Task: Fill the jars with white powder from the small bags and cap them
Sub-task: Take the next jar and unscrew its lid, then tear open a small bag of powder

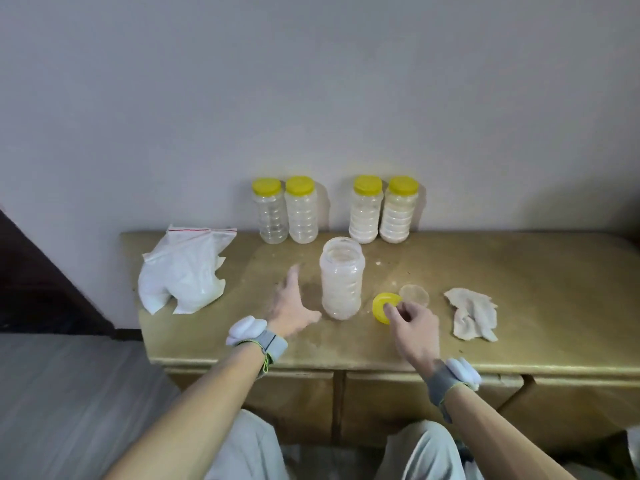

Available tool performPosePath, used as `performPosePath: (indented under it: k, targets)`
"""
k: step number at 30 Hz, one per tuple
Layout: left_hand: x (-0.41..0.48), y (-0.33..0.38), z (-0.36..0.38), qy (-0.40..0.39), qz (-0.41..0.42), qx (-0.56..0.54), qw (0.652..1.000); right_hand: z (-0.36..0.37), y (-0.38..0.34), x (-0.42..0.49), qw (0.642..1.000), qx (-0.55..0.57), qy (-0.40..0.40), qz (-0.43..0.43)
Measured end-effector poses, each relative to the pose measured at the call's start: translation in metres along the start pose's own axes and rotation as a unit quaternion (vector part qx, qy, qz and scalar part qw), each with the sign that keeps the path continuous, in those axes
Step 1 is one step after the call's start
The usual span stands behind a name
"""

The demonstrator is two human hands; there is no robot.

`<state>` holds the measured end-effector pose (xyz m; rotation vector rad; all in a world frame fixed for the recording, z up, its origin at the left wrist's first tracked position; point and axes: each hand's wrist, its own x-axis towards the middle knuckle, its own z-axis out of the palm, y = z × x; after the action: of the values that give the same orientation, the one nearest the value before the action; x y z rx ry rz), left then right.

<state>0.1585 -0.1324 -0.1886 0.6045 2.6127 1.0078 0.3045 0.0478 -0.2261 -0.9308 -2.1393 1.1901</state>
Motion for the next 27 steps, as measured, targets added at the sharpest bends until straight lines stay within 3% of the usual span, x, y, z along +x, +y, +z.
performPosePath:
  k: [4, 8, 10, 14, 16, 22, 27]
  targets:
    - [0.015, -0.033, -0.061, 0.117, 0.035, 0.150, 0.981, 0.048, -0.046, -0.025, 0.973, -0.096, -0.170, -0.122]
    - [0.030, -0.069, -0.121, 0.251, 0.069, 0.276, 0.925, 0.101, -0.080, -0.032, 0.933, -0.175, -0.271, -0.158]
    - [0.036, -0.087, -0.145, 0.287, 0.039, 0.325, 0.900, 0.124, -0.088, -0.029, 0.913, -0.229, -0.301, -0.155]
    - [0.047, -0.097, -0.181, 0.236, -0.109, 0.328, 0.908, 0.158, -0.091, -0.030, 0.860, -0.344, -0.356, -0.122]
    - [0.055, -0.095, -0.192, 0.213, -0.140, 0.316, 0.914, 0.163, -0.092, -0.029, 0.849, -0.375, -0.352, -0.120]
    - [0.077, -0.093, -0.195, 0.161, -0.169, 0.307, 0.923, 0.156, -0.091, -0.023, 0.851, -0.347, -0.383, -0.089]
    - [0.066, -0.085, -0.198, 0.152, -0.111, 0.276, 0.942, 0.157, -0.096, -0.025, 0.852, -0.351, -0.380, -0.078]
